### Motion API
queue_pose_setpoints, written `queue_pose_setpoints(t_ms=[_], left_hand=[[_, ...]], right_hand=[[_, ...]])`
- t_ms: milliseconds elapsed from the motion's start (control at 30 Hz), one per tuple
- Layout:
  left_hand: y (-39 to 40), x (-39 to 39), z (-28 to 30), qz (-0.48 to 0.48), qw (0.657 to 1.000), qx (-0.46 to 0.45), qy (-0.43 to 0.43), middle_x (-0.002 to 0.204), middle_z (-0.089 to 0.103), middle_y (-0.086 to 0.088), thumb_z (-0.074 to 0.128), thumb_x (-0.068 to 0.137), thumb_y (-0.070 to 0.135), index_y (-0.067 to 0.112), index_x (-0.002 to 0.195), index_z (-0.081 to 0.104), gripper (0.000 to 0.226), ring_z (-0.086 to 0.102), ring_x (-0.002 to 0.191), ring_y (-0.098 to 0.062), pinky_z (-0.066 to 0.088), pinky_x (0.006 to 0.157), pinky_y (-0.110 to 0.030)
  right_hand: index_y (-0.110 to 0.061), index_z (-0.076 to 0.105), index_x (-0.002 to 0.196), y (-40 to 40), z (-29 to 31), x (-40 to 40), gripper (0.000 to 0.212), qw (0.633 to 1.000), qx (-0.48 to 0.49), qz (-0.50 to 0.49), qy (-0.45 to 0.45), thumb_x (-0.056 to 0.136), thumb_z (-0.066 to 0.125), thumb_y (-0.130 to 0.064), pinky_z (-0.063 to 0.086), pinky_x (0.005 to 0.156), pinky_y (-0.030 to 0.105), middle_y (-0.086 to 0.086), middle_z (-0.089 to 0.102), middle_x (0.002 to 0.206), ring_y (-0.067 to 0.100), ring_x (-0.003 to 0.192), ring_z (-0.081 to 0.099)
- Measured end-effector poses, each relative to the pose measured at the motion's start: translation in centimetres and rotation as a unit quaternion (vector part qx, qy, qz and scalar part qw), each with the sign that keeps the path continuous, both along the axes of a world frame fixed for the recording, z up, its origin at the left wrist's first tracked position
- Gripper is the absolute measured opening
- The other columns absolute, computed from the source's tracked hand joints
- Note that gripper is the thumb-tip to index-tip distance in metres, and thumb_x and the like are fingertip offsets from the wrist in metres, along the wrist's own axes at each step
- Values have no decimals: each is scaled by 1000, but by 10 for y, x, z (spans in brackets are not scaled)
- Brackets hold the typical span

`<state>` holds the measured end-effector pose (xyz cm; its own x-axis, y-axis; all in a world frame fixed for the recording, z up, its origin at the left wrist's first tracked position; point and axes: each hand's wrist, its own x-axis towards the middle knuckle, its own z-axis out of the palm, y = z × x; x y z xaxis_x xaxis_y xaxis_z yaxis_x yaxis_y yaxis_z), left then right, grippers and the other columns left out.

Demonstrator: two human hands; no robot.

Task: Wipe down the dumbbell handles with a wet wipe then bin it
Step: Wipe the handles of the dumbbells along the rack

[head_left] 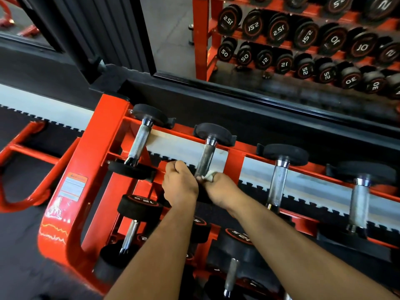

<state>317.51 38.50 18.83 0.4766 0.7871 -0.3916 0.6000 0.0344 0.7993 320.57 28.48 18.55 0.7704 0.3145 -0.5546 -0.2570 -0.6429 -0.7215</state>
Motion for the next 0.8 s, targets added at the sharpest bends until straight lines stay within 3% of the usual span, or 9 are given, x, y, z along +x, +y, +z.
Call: queue_pose_setpoints(t_ms=[100, 133, 200, 267, 367, 433, 567, 700, 800], left_hand=[[1, 0, 0, 3, 1000, -5, -2, 105, 62, -6, 22, 88, 46, 26, 102, 54, 40, 55, 106, -34, 43, 100, -55], [1, 0, 0, 4, 1000, -6, -4, 106, 63, -7, 22, 88, 47, 25, 102, 55, 42, 55, 107, -34, 43, 100, -55], [0, 0, 0, 0, 1000, -3, -8, 109, 64, -9, 21, 87, 47, 23, 105, 56, 46, 55, 108, -35, 43, 100, -53], [0, 1, 0, -5, 1000, 0, -11, 113, 64, -12, 22, 89, 45, 20, 108, 57, 47, 54, 109, -36, 42, 100, -50], [2, 2, -2, -4, 1000, -9, -13, 111, 64, -12, 29, 99, 37, 18, 107, 57, 34, 54, 107, -35, 41, 93, -45], [3, 1, -2, -3, 1000, -8, -16, 107, 63, -10, 29, 99, 37, 20, 103, 55, 31, 55, 105, -34, 42, 93, -45], [-2, 1, -5, -1, 1000, 9, -15, 106, 65, -8, 26, 91, 42, 20, 107, 59, 43, 57, 103, -33, 45, 97, -51], [3, 3, -5, -1, 1000, 5, -16, 114, 66, -12, 29, 97, 39, 16, 115, 61, 43, 56, 108, -35, 44, 97, -48], [4, 2, -6, -5, 1000, 5, -15, 112, 64, -11, 30, 99, 37, 15, 117, 61, 42, 56, 107, -33, 44, 95, -46]], right_hand=[[-31, 69, 92, -8, -14, -12, 59, 997, -78, 1, -2, 67, 44, -78, 49, 80, 37, 9, 69, 100, 32, 87, 62], [-29, 68, 88, -7, -12, -12, 52, 998, -55, -15, 9, 69, 49, -74, 46, 74, 36, 5, 67, 92, 28, 79, 58], [-21, 67, 84, 0, 6, -7, 23, 996, 18, -75, 48, 88, 59, -42, 45, 65, 30, 1, 65, 80, 21, 72, 56], [-17, 68, 91, 9, 12, 3, 12, 989, 67, -116, 70, 94, 56, -18, 50, 67, 31, 3, 70, 84, 21, 75, 63], [-19, 61, 101, 16, 9, -2, 8, 985, 97, -117, 77, 94, 62, -23, 55, 78, 34, 4, 69, 94, 21, 85, 65], [-17, 58, 112, 9, 9, -2, 19, 984, 111, -114, 86, 97, 62, -27, 51, 69, 26, 1, 69, 96, 14, 81, 64], [-18, 58, 105, 2, 18, 20, 16, 962, 184, -162, 119, 103, 53, -32, 45, 57, 21, -12, 59, 53, 5, 51, 52], [-14, 53, 118, 18, 17, 9, 20, 968, 181, -147, 97, 104, 50, -29, 48, 58, 23, 7, 65, 89, 13, 67, 58], [-10, 59, 114, 6, 12, -4, 18, 970, 179, -148, 65, 105, 50, -23, 52, 53, 22, 12, 68, 95, 18, 73, 63]])
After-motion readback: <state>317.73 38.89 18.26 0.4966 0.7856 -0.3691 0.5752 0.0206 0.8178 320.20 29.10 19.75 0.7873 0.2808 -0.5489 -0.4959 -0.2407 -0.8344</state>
